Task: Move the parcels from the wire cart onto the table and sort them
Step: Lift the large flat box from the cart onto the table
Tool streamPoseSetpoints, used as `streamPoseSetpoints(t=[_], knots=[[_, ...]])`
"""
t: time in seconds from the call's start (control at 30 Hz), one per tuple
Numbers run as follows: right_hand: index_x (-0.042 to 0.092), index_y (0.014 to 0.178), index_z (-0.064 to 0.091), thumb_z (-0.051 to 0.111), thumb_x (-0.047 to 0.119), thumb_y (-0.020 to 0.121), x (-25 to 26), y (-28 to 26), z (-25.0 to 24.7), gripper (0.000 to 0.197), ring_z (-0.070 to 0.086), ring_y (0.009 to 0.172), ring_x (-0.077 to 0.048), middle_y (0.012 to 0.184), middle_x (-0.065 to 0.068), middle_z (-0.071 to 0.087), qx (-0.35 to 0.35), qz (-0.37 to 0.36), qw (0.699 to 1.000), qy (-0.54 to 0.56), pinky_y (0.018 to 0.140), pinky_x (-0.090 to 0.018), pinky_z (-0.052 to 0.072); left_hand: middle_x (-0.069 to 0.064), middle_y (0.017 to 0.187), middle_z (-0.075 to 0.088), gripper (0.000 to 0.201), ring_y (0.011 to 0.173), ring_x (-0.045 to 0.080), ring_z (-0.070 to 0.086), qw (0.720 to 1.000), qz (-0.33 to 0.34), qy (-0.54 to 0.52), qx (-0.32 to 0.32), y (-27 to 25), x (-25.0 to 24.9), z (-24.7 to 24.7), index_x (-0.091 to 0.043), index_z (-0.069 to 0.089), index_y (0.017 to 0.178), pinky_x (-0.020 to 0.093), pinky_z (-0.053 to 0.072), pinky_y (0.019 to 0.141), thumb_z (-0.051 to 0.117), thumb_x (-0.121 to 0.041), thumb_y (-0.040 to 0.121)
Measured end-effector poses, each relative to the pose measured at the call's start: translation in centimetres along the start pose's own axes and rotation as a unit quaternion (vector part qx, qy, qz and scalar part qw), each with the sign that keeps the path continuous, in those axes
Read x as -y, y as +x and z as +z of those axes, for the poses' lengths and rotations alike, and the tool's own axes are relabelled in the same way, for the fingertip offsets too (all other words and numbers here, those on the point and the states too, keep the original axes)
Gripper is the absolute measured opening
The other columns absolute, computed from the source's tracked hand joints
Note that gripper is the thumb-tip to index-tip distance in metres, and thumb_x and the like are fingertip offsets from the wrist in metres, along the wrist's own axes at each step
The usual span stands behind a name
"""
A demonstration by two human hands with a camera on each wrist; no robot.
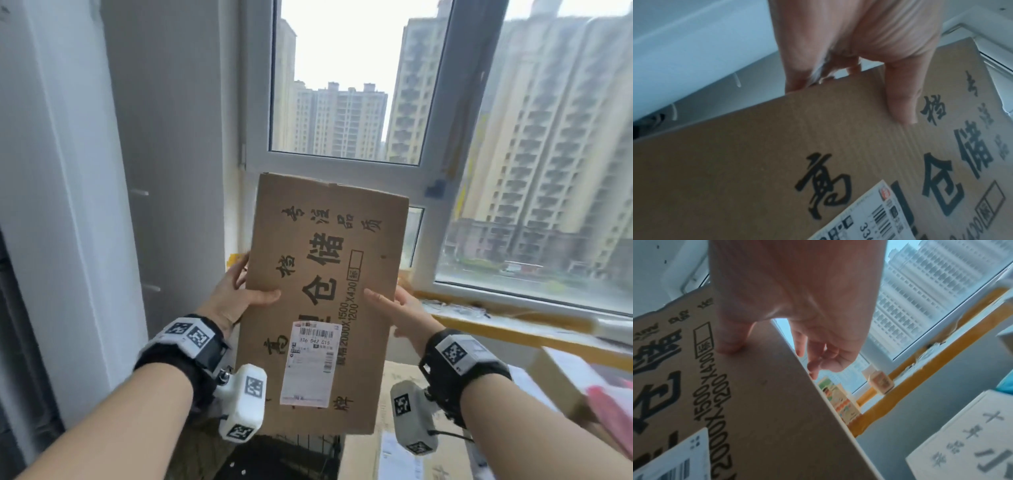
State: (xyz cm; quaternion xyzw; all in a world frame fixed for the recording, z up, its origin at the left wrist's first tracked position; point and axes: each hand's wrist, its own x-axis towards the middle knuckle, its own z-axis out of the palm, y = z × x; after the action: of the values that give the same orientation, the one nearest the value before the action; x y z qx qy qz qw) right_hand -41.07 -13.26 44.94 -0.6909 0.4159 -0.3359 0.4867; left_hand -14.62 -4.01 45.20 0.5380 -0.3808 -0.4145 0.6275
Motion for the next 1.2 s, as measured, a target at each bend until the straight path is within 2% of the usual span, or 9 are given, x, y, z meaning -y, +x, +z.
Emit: streamPoseSetpoints(t=[0.13, 0.23, 0.37, 0.47, 0.6, 0.73, 0.9, 1.03, 1.2], knots=[[0.022, 0.13, 0.049, 0.072, 0.042, 0.079, -0.2, -1.6, -5.2, 0.059, 0.067, 0.076, 0.005, 0.103, 0.008, 0.068, -0.028, -0.014, 0.999, 0.038, 0.05, -0.008, 0.047, 0.007, 0.118, 0.065, 0.079, 0.094, 0.024, 0.064, 1.0, 0.004, -0.018, 0.014, 0.9, -0.8, 4.9, -0.029, 0.039, 0.14, 0.037, 0.051, 0.067, 0.076, -0.006, 0.074], [0.03, 0.133, 0.044, 0.071, 0.045, 0.079, -1.3, -2.2, -7.9, 0.062, 0.069, 0.093, -0.005, 0.115, 0.006, 0.067, -0.02, -0.004, 0.997, 0.072, 0.061, -0.019, 0.056, 0.013, 0.114, 0.067, 0.069, 0.097, 0.033, 0.066, 0.999, -0.005, -0.028, 0.023, 1.9, -0.9, 8.2, -0.02, 0.045, 0.135, 0.051, 0.055, 0.08, 0.077, -0.018, 0.074], [0.035, 0.134, 0.044, 0.079, 0.048, 0.067, -3.9, -2.4, -10.8, 0.076, 0.065, 0.111, -0.024, 0.123, -0.001, 0.066, -0.005, 0.031, 0.993, 0.117, 0.091, -0.053, 0.052, 0.017, 0.115, 0.065, 0.058, 0.09, 0.032, 0.066, 0.999, -0.028, -0.015, 0.035, 3.0, -0.4, 12.3, -0.012, 0.044, 0.133, 0.042, 0.057, 0.07, 0.071, -0.025, 0.083], [0.027, 0.131, 0.047, 0.078, 0.038, 0.074, -5.8, -2.5, -12.5, 0.066, 0.066, 0.108, -0.028, 0.119, -0.007, 0.068, -0.026, 0.062, 0.989, 0.135, 0.088, -0.057, 0.053, 0.017, 0.115, 0.066, 0.07, 0.092, 0.031, 0.068, 0.998, -0.049, 0.022, 0.042, 3.7, 0.6, 14.2, -0.009, 0.043, 0.134, 0.045, 0.058, 0.077, 0.073, -0.04, 0.079], [0.025, 0.133, 0.047, 0.083, 0.052, 0.06, -8.0, -2.9, -13.3, 0.085, 0.065, 0.11, -0.027, 0.12, -0.006, 0.067, -0.04, 0.105, 0.986, 0.125, 0.087, -0.06, 0.052, 0.016, 0.11, 0.069, 0.088, 0.095, 0.031, 0.068, 0.984, -0.121, 0.086, 0.097, 3.4, 3.4, 15.1, -0.009, 0.05, 0.132, 0.049, 0.055, 0.087, 0.076, -0.057, 0.063], [0.022, 0.129, 0.05, 0.079, 0.063, 0.056, -10.9, -3.3, -12.7, 0.089, 0.066, 0.107, -0.023, 0.118, -0.002, 0.068, -0.06, 0.173, 0.977, 0.109, 0.087, -0.059, 0.052, 0.01, 0.146, 0.042, 0.085, 0.132, 0.028, 0.043, 0.962, -0.175, 0.179, 0.11, 2.1, 7.1, 15.4, -0.021, 0.022, 0.15, 0.046, 0.032, 0.111, 0.063, -0.053, 0.082], [0.019, 0.124, 0.054, 0.054, 0.052, 0.09, -13.4, -3.5, -11.4, 0.048, 0.064, 0.108, -0.028, 0.115, -0.006, 0.068, -0.047, 0.271, 0.959, 0.066, 0.096, -0.058, 0.046, 0.023, 0.111, 0.067, 0.046, 0.082, 0.03, 0.067, 0.964, -0.216, 0.112, 0.105, 2.5, 11.8, 15.5, -0.005, 0.051, 0.131, 0.045, 0.054, 0.086, 0.06, -0.026, 0.092], [0.011, 0.13, 0.044, 0.046, 0.04, 0.097, -14.7, -4.2, -10.6, 0.044, 0.053, 0.118, -0.037, 0.128, -0.016, 0.055, -0.03, 0.377, 0.925, 0.024, 0.1, -0.06, 0.042, 0.016, 0.094, 0.068, 0.035, 0.072, 0.024, 0.064, 0.949, -0.251, 0.147, 0.124, 1.7, 14.2, 15.2, 0.0, 0.059, 0.119, 0.03, 0.051, 0.069, 0.052, -0.026, 0.096], [0.001, 0.123, 0.046, 0.044, 0.025, 0.097, -16.7, -4.7, -10.8, 0.035, 0.058, 0.11, -0.042, 0.118, -0.022, 0.058, -0.035, 0.428, 0.902, -0.039, 0.093, -0.061, 0.047, 0.008, 0.063, 0.07, 0.029, 0.05, 0.017, 0.065, 0.927, -0.307, 0.162, 0.14, 1.3, 17.3, 15.4, -0.004, 0.063, 0.089, 0.024, 0.052, 0.052, 0.045, -0.024, 0.1]])
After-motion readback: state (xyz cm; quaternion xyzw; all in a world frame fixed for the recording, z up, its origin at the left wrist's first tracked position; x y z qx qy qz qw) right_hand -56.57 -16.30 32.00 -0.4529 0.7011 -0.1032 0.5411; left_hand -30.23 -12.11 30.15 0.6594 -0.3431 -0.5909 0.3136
